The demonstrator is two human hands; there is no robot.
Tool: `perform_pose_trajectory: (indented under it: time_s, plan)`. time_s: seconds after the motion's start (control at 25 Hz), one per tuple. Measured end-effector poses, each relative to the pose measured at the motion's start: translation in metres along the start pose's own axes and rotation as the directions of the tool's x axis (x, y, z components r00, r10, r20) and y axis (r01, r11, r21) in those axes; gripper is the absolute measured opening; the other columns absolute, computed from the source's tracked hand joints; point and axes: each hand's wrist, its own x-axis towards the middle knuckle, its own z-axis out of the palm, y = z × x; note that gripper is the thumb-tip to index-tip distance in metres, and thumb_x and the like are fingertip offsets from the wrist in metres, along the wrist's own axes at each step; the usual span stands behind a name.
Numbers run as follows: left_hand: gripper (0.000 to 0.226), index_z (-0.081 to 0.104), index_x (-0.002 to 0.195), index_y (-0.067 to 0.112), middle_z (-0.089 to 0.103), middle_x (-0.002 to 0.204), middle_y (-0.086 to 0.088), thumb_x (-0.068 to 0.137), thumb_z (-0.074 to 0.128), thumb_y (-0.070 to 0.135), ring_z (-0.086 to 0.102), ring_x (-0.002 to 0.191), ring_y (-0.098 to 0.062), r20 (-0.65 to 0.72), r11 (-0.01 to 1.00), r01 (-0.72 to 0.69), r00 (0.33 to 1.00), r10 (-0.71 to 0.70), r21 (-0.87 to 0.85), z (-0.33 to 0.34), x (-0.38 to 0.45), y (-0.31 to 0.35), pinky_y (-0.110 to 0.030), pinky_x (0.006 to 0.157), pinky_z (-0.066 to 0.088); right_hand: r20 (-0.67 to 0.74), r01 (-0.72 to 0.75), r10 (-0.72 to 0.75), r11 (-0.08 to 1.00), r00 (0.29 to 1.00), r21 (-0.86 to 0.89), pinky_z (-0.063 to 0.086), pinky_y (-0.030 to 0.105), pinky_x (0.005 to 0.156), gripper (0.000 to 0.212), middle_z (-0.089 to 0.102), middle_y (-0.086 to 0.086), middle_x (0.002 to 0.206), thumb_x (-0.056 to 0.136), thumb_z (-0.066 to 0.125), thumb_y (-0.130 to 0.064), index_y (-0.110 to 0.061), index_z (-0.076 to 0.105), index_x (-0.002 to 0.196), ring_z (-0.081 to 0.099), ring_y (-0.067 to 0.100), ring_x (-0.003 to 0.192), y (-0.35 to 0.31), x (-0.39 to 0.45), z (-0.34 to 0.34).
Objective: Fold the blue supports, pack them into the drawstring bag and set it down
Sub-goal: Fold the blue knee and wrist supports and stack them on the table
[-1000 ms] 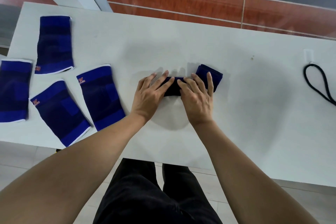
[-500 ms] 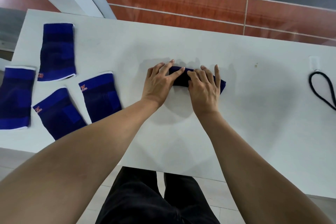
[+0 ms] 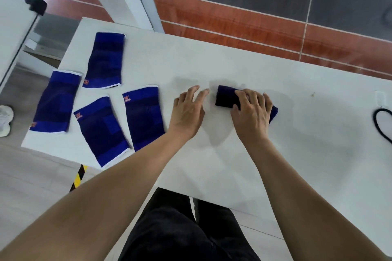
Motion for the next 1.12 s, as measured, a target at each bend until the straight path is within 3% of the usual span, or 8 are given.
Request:
perform_pose_trajectory:
  time_s: [0.16, 0.24, 0.4, 0.64, 0.76, 0.88, 1.0, 1.12]
  plan:
    - [0.039, 0.053, 0.132, 0.017, 0.051, 0.130, -0.011, 0.094, 0.054, 0.015, 0.052, 0.107, -0.036, -0.122, 0.934, 0.353, 0.931, -0.345, 0.049, -0.004, -0.065, -0.048, -0.044, 0.091, 0.041, -0.020, 0.080, -0.079, 0.993, 0.997, 0.082, 0.030, 0.044, 0.114, 0.037, 0.066, 0.005, 0.120, 0.084, 0.066, -0.007, -0.012, 0.066, 0.120, 0.056, 0.029, 0.117, -0.030, -0.016, 0.000]
    - [0.038, 0.056, 0.130, 0.015, 0.053, 0.127, -0.013, 0.092, 0.060, 0.018, 0.053, 0.104, -0.037, -0.124, 0.898, 0.436, 0.896, -0.426, 0.064, -0.002, -0.092, -0.063, -0.046, 0.090, 0.043, 0.030, 0.123, -0.129, 0.983, 0.991, 0.137, 0.034, 0.044, 0.111, 0.037, 0.066, 0.004, 0.118, 0.083, 0.066, -0.004, -0.012, 0.066, 0.119, 0.056, 0.028, 0.116, -0.050, -0.026, 0.005]
    - [0.051, 0.053, 0.139, 0.019, 0.053, 0.138, -0.010, 0.090, 0.066, 0.014, 0.053, 0.118, -0.035, -0.043, 0.937, 0.336, 0.942, -0.334, 0.094, 0.004, -0.120, -0.069, -0.049, 0.099, 0.046, 0.144, 0.228, -0.258, 0.954, 0.955, 0.196, 0.039, 0.041, 0.104, 0.042, 0.066, 0.006, 0.120, 0.081, 0.064, -0.002, -0.011, 0.067, 0.121, 0.059, 0.029, 0.112, -0.083, -0.039, 0.016]
    - [0.057, 0.067, 0.121, 0.022, 0.061, 0.139, 0.001, 0.069, 0.079, 0.000, 0.059, 0.114, -0.032, 0.012, 0.978, -0.050, 0.999, 0.049, 0.200, 0.007, -0.130, -0.076, -0.042, 0.095, 0.051, 0.339, 0.317, -0.346, 0.938, 0.875, 0.139, 0.028, 0.043, 0.120, 0.054, 0.056, 0.008, 0.145, 0.087, 0.064, -0.012, -0.012, 0.057, 0.141, 0.047, 0.025, 0.138, -0.093, -0.045, 0.028]
    - [0.046, 0.069, 0.118, 0.022, 0.061, 0.135, -0.005, 0.075, 0.074, 0.007, 0.058, 0.108, -0.031, -0.020, 0.970, 0.017, 1.000, -0.013, 0.241, -0.002, -0.112, -0.081, -0.041, 0.095, 0.047, 0.344, 0.322, -0.336, 0.942, 0.877, 0.098, 0.037, 0.043, 0.113, 0.043, 0.065, 0.005, 0.132, 0.090, 0.063, -0.019, -0.013, 0.063, 0.133, 0.059, 0.026, 0.122, -0.084, -0.048, 0.024]
    - [0.049, 0.057, 0.137, 0.019, 0.058, 0.129, -0.010, 0.088, 0.060, 0.020, 0.055, 0.107, -0.032, -0.033, 0.945, 0.149, 0.989, -0.146, 0.292, -0.010, -0.094, -0.084, -0.043, 0.096, 0.044, 0.299, 0.312, -0.340, 0.940, 0.892, 0.137, 0.042, 0.038, 0.101, 0.032, 0.071, -0.001, 0.115, 0.089, 0.062, -0.020, -0.017, 0.070, 0.120, 0.062, 0.022, 0.104, -0.081, -0.056, 0.019]
    - [0.054, 0.040, 0.150, 0.017, 0.048, 0.147, -0.010, 0.100, 0.045, 0.035, 0.049, 0.126, -0.035, -0.014, 0.933, 0.195, 0.980, -0.200, 0.301, -0.012, -0.077, -0.089, -0.045, 0.104, 0.041, 0.267, 0.338, -0.377, 0.923, 0.887, 0.182, 0.041, 0.036, 0.105, 0.030, 0.067, 0.002, 0.124, 0.088, 0.064, -0.019, -0.018, 0.072, 0.117, 0.059, 0.022, 0.115, -0.074, -0.064, 0.021]
    - [0.061, 0.028, 0.156, 0.017, 0.027, 0.162, -0.010, 0.102, 0.041, 0.042, 0.034, 0.141, -0.040, 0.062, 0.926, 0.175, 0.976, -0.207, 0.336, -0.016, -0.061, -0.093, -0.048, 0.111, 0.033, 0.311, 0.305, -0.350, 0.934, 0.884, 0.186, 0.040, 0.041, 0.111, 0.041, 0.060, 0.005, 0.138, 0.090, 0.065, -0.023, -0.020, 0.065, 0.130, 0.053, 0.024, 0.127, -0.068, -0.070, 0.019]
